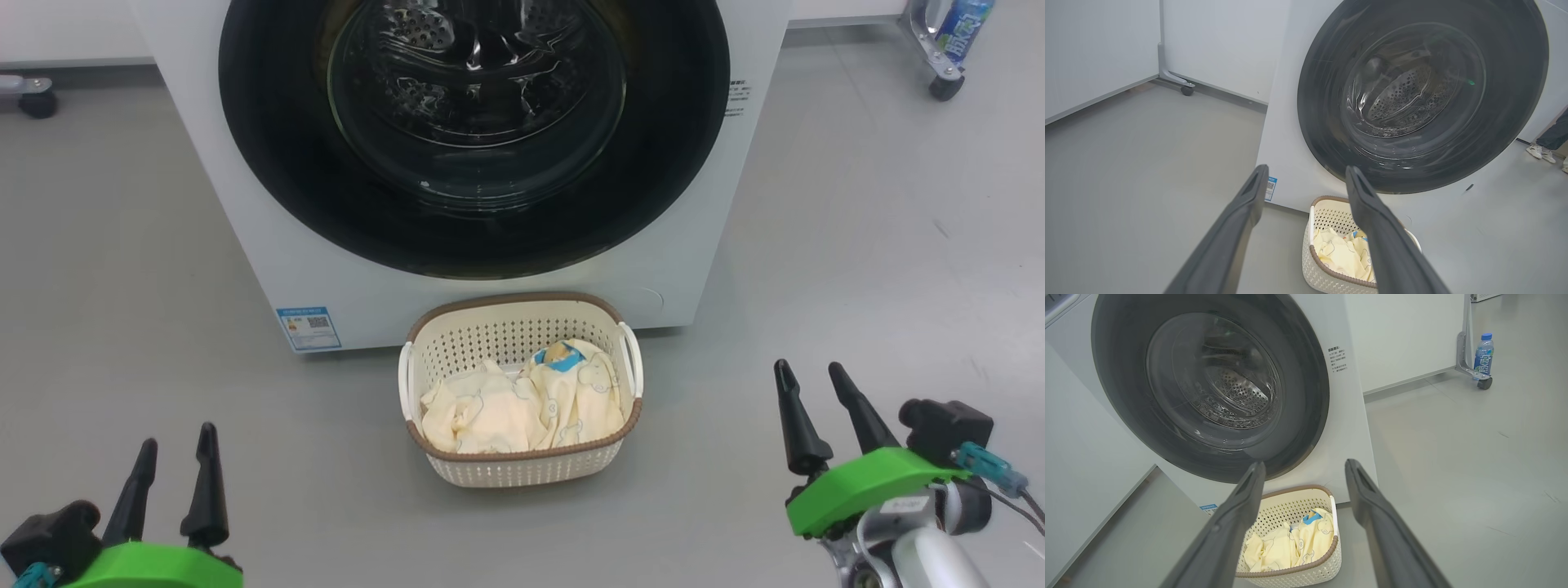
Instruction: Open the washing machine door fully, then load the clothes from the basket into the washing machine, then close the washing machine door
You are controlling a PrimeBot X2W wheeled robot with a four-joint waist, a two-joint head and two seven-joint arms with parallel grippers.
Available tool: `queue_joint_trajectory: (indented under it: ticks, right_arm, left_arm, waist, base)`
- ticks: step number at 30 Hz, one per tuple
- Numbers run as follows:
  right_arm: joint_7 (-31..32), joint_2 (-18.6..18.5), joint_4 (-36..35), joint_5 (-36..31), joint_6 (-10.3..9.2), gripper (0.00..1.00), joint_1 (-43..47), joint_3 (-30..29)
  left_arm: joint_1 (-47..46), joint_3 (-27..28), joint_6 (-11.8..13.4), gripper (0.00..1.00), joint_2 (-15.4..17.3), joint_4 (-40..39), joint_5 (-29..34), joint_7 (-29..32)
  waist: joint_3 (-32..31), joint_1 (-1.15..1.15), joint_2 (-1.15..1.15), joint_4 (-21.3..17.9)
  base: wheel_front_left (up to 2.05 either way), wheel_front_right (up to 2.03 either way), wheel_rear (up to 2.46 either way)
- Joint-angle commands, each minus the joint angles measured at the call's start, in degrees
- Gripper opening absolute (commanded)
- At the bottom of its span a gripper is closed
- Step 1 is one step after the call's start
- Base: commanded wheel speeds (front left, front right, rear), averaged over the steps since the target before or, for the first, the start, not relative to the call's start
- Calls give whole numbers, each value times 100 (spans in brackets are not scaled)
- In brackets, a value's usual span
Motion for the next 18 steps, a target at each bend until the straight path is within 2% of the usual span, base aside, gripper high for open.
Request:
queue_joint_trajectory:
  ticks: [1, 18]
  right_arm:
    - [-87, -62, -224, -187, -15, 100, -315, 141]
    - [-241, -52, -302, -1467, -17, 100, -400, 295]
  left_arm:
    - [-163, 209, 26, 100, 169, -230, 171, -95]
    - [-131, 175, 107, 100, 403, -439, 1260, -397]
  waist:
    - [5, 0, 0, -2]
    - [75, 0, 0, -2]
  base:
    - [0, 0, 0]
    - [0, 0, 0]
